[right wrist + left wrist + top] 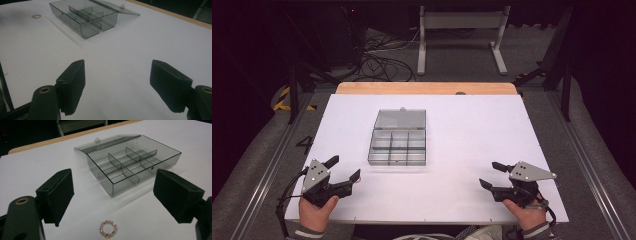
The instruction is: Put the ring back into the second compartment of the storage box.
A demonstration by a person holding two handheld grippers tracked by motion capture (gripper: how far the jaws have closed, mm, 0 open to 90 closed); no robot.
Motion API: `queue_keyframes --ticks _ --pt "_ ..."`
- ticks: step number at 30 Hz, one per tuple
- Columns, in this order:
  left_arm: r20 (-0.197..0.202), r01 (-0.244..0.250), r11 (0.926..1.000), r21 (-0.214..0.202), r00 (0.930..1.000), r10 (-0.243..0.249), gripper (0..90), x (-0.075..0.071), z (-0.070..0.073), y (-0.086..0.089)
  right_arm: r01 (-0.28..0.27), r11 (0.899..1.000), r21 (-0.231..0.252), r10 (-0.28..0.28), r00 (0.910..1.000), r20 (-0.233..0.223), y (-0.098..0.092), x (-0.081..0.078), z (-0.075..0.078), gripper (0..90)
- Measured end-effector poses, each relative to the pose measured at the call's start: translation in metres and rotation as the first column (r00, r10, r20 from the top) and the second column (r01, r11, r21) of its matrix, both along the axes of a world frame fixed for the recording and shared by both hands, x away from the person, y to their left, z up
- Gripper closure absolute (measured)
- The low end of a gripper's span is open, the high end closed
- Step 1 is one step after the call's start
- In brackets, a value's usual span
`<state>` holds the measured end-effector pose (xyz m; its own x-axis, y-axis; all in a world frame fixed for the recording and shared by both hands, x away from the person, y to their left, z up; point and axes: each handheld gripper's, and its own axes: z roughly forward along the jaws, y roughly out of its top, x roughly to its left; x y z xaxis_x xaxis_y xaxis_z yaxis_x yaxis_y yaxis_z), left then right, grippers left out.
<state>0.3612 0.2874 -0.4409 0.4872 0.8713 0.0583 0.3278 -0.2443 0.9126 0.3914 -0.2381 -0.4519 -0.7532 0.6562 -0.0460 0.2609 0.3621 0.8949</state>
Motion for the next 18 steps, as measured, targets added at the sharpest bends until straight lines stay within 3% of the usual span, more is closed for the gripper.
queue_keyframes --ticks 18 --pt "-0.040 0.012 0.9999 0.001 0.9991 -0.012 17.0 0.021 0.003 -0.006 -0.004 1.000 -0.005 0.004 1.0000 -0.009 0.001 0.001 -0.001 29.1"
